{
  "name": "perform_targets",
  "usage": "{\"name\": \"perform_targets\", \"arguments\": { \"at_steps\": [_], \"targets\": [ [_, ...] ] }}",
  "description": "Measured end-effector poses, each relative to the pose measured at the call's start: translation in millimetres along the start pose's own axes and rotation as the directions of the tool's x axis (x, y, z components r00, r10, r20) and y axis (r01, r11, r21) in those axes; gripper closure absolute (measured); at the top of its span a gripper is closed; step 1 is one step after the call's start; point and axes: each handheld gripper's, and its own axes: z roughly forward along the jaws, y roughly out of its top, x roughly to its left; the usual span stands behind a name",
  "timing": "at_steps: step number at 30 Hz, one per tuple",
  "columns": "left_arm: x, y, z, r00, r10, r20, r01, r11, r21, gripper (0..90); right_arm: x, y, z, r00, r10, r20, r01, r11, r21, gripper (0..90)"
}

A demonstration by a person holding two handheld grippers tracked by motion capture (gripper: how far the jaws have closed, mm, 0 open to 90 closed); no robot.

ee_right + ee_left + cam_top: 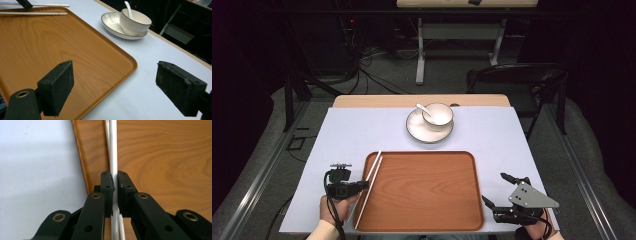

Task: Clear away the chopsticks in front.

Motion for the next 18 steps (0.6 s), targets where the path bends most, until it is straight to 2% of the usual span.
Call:
{"name": "perform_targets", "arguments": {
  "at_steps": [8, 11, 18],
  "targets": [
    [-1.9, 1.4, 8.6, 0.9985, -0.004, -0.055, 0.006, 0.9987, 0.050, 84.0, -0.4, -0.1, 0.1, 1.0000, 0.001, -0.001, -0.001, 1.000, 0.000, 14.4],
    [-1.0, 1.0, 9.3, 0.9988, -0.009, -0.049, 0.012, 0.9986, 0.051, 83.1, -0.4, -0.1, -0.3, 1.0000, 0.001, -0.002, -0.001, 1.000, -0.001, 14.4],
    [-3.8, 1.0, 8.8, 0.9997, 0.011, -0.024, -0.009, 0.9989, 0.047, 66.5, -0.4, -0.2, -0.5, 1.0000, 0.000, 0.000, 0.000, 1.000, 0.000, 14.4]
  ]
}}
